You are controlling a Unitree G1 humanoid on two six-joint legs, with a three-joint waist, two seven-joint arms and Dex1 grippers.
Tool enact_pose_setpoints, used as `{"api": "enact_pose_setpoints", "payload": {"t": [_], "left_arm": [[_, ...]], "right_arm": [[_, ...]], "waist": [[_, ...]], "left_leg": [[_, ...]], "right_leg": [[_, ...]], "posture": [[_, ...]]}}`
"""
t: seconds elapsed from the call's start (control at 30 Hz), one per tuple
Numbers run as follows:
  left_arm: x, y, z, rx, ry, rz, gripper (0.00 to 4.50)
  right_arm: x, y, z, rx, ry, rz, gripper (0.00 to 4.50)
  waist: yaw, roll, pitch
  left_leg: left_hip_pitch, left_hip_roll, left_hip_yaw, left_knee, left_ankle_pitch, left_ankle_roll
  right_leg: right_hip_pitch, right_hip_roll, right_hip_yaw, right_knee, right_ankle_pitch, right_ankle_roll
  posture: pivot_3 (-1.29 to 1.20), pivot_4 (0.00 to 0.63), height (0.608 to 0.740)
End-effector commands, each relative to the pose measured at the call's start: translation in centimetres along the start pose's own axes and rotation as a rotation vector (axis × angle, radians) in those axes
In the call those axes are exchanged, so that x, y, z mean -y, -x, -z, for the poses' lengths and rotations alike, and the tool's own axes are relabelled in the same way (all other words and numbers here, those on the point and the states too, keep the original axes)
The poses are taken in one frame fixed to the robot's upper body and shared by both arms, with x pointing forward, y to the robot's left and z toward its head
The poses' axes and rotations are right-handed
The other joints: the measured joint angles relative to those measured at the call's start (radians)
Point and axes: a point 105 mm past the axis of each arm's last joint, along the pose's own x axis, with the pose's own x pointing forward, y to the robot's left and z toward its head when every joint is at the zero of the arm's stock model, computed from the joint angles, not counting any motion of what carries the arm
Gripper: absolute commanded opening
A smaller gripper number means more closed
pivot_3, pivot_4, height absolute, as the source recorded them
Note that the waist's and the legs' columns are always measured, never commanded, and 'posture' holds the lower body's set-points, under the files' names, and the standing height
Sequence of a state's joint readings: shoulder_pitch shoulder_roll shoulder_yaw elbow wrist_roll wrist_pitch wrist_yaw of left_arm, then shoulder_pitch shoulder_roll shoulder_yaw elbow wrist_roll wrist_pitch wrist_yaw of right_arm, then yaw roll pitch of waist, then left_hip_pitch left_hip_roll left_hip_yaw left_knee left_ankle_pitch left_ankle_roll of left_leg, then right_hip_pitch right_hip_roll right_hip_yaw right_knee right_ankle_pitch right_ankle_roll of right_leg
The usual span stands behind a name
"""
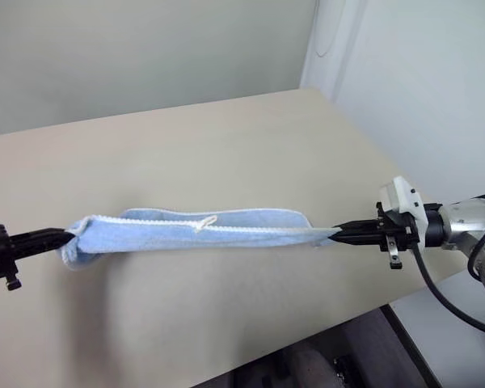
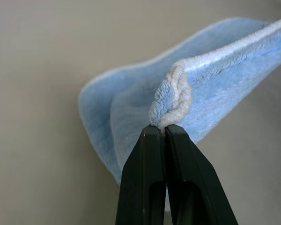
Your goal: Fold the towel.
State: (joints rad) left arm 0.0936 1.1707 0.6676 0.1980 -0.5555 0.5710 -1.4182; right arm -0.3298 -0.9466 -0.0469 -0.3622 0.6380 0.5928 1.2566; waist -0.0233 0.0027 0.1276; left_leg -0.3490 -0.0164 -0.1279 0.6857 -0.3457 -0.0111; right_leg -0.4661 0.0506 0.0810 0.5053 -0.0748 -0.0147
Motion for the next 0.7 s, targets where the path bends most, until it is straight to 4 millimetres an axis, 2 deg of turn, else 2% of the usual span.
{"api": "enact_pose_setpoints", "payload": {"t": [0.03, 0.2, 0.4, 0.5, 0.7], "left_arm": [[0.3, 0.7, 0.4, -0.088, -0.035, 0.009, 0.0], [1.3, 0.5, 3.5, -0.275, -0.053, 0.064, 0.0], [1.2, -0.9, 3.2, -0.269, -0.083, 0.075, 0.0], [-0.3, -1.8, 1.3, -0.199, -0.115, 0.025, 0.0], [-3.6, -3.9, -4.5, 0.033, -0.156, -0.084, 0.0]], "right_arm": [[-1.0, 0.8, -1.2, 0.018, 0.001, -0.041, 0.05], [-2.4, -0.1, -0.3, -0.016, -0.028, -0.089, 0.05], [-2.9, -1.0, 0.3, -0.016, -0.068, -0.115, 0.05], [-2.2, -0.9, 0.4, -0.02, -0.077, -0.085, 0.05], [2.3, 0.2, 0.1, -0.037, -0.011, 0.074, 0.05]], "waist": [[0.0, 0.0, 0.0], [0.0, -0.001, 0.0], [0.005, -0.002, -0.001], [0.01, -0.004, -0.002], [0.015, -0.007, -0.004]], "left_leg": [[0.0, 0.0, 0.0, 0.0, 0.0, 0.0], [0.0, 0.001, -0.001, -0.002, 0.002, 0.003], [0.001, 0.0, -0.001, -0.002, 0.003, 0.006], [0.001, 0.0, -0.002, -0.001, 0.003, 0.006], [0.001, 0.0, -0.002, 0.009, 0.003, 0.008]], "right_leg": [[-0.001, 0.0, 0.0, 0.0, 0.0, 0.0], [-0.001, 0.001, 0.0, 0.002, 0.0, 0.0], [-0.001, 0.001, 0.0, 0.006, 0.0, -0.001], [-0.001, 0.0, 0.0, 0.007, 0.001, -0.001], [-0.004, 0.0, 0.0, 0.018, 0.005, -0.005]], "posture": [[0.0, 0.15, 0.74], [0.0, 0.15, 0.74], [0.0, 0.15, 0.74], [0.0, 0.15, 0.74], [0.0, 0.15, 0.74]]}}
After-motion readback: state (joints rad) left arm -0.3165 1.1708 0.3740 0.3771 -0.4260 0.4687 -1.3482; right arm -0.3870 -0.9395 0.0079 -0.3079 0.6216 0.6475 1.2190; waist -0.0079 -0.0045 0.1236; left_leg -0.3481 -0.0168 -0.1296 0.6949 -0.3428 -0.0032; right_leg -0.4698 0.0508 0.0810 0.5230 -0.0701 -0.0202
